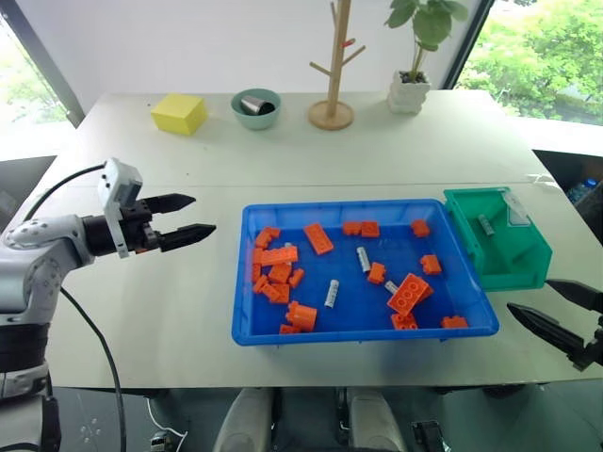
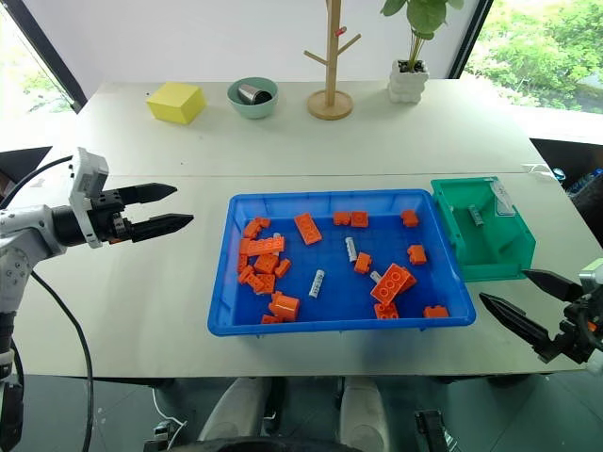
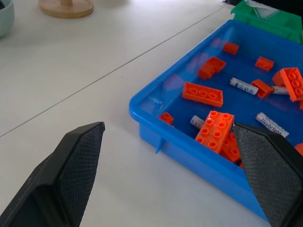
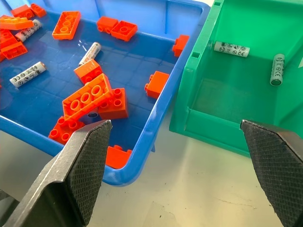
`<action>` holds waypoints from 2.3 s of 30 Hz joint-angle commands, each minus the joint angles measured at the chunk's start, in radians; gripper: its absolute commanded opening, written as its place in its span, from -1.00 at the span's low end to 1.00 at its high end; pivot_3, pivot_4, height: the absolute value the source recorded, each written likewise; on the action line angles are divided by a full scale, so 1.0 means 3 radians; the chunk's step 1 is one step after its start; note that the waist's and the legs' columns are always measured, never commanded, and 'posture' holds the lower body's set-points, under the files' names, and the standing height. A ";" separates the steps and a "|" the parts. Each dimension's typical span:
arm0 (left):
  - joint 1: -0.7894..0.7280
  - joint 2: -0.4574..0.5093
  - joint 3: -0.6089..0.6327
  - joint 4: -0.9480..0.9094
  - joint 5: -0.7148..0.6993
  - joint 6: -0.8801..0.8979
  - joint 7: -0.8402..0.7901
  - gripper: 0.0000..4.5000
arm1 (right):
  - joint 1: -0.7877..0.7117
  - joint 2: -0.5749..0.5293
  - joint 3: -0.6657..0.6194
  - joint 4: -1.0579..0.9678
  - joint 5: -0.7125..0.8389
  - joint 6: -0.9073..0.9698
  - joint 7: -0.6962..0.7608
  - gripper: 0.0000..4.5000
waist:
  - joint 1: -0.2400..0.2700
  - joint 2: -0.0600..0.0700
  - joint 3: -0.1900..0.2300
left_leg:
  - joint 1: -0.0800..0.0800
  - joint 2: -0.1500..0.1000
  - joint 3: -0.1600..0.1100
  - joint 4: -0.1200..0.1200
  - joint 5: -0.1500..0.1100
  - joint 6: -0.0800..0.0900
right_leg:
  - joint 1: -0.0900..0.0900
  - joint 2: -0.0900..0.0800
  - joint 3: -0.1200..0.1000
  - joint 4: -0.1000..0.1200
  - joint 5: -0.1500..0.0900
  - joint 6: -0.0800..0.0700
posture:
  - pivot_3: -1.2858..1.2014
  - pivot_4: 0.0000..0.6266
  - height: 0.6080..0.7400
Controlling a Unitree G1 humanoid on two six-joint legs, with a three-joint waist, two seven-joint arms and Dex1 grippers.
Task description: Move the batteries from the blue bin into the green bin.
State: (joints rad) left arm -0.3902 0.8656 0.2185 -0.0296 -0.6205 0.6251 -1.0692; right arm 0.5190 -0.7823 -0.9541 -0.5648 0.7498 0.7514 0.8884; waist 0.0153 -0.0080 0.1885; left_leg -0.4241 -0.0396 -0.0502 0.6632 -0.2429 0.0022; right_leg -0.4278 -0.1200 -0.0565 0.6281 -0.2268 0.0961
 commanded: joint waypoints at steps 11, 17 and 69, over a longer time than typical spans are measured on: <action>-0.0017 0.0029 0.0088 -0.0040 -0.0021 -0.0021 -0.0003 1.00 | -0.0105 -0.0102 -0.0029 -0.0004 0.0017 -0.0032 -0.0032 0.99 | 0.0000 0.0000 0.0000 | 0.0000 0.0000 0.0000 0.0000 0.0000 0.0000 | 0.0000 0.0001 0.0000 0.0000 0.0000 0.0000 | 0.03 -0.52 0.43; -0.0018 0.0029 0.0096 -0.0058 -0.0033 0.0001 0.0013 1.00 | -0.0159 -0.0181 -0.0020 0.0028 0.0005 -0.0020 -0.0023 0.99 | 0.0000 0.0000 0.0000 | 0.0000 0.0000 0.0000 0.0000 0.0000 0.0000 | 0.0000 0.0001 0.0000 0.0000 0.0000 0.0000 | 0.03 -0.52 0.43; 0.0662 0.0683 0.0533 -0.1171 -0.0641 0.0366 -0.0543 1.00 | -0.5433 0.1731 0.4737 0.3919 -0.1881 -0.0341 0.1113 0.99 | -0.0111 -0.0007 0.0010 | -0.0006 -0.0002 0.0000 -0.0001 0.0011 -0.0018 | -0.0025 0.0009 0.0000 0.0026 0.0012 0.0010 | 0.03 -0.52 0.43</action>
State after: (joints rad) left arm -0.1814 1.0538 0.3421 -0.3620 -0.7969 0.7345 -1.2359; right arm -1.0767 -0.2773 0.4771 0.5900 0.2055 0.6682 1.2360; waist -0.0179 -0.0100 0.1917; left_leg -0.4260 -0.0403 -0.0503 0.6628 -0.2396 -0.0032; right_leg -0.4354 -0.1174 -0.0566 0.6359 -0.2233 0.0992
